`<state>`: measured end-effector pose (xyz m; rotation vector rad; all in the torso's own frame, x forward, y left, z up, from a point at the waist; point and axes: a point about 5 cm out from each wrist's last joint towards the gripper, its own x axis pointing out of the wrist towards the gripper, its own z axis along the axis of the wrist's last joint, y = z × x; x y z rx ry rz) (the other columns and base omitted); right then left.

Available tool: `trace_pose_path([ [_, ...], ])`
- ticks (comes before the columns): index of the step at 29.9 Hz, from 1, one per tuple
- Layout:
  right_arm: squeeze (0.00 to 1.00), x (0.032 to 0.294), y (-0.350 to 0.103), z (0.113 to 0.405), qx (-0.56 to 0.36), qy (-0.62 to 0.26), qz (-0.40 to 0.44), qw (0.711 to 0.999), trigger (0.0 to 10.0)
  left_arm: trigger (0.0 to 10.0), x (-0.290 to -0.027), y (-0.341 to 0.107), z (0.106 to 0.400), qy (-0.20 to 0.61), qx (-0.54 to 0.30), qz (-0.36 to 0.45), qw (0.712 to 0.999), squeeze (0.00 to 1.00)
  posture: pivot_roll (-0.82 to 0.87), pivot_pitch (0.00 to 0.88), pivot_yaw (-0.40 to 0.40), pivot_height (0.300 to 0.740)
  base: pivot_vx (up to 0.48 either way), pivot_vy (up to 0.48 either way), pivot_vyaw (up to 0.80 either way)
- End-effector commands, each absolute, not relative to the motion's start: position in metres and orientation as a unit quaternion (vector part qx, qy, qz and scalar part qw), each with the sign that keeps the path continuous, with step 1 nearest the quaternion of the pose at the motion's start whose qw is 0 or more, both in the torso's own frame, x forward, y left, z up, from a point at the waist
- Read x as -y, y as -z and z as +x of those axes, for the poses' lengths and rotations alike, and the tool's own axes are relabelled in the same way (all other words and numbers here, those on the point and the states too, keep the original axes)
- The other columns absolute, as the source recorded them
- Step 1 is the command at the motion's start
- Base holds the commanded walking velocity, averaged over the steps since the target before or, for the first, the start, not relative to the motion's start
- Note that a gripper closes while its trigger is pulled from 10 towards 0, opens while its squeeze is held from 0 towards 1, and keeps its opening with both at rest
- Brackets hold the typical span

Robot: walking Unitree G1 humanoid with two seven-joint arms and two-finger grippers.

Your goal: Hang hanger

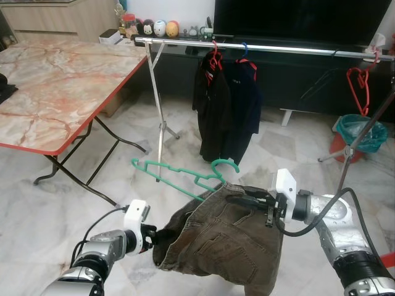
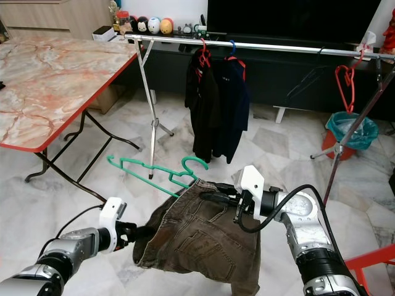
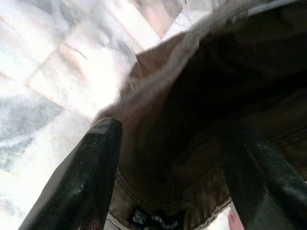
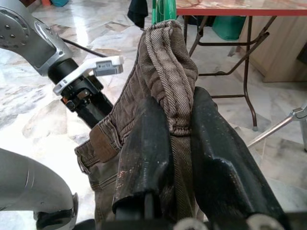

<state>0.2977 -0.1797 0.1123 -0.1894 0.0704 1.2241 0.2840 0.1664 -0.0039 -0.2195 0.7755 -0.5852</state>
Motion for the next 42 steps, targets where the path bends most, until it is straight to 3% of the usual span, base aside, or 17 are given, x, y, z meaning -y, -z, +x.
trace_pose_path([
  [1, 0.00, 0.179, -0.125, 0.298, -0.006, -0.580, -0.094, 0.809, 10.0, 10.0, -0.169, 0.011, 0.276, 0.284, -0.394, -0.099, 0.868, 0.00, 0.07, 0.000, -0.004, 0.740, 0.000, 0.000, 0.00],
  [18, 0.00, 0.172, -0.134, 0.300, 0.008, -0.594, -0.097, 0.798, 10.0, 10.0, -0.176, 0.025, 0.256, 0.329, -0.453, -0.028, 0.828, 0.00, 0.07, 0.000, 0.010, 0.740, 0.000, 0.000, 0.00],
  [27, 0.00, 0.169, -0.144, 0.299, 0.025, -0.604, -0.103, 0.790, 10.0, 10.0, -0.181, 0.031, 0.250, 0.310, -0.470, -0.007, 0.826, 0.00, 0.07, 0.000, 0.011, 0.740, 0.000, 0.000, 0.00],
  [42, 0.00, 0.157, -0.159, 0.293, 0.051, -0.626, -0.109, 0.770, 10.0, 10.0, -0.189, 0.028, 0.262, 0.210, -0.440, -0.002, 0.873, 0.00, 0.07, 0.000, 0.013, 0.740, 0.000, 0.000, 0.00],
])
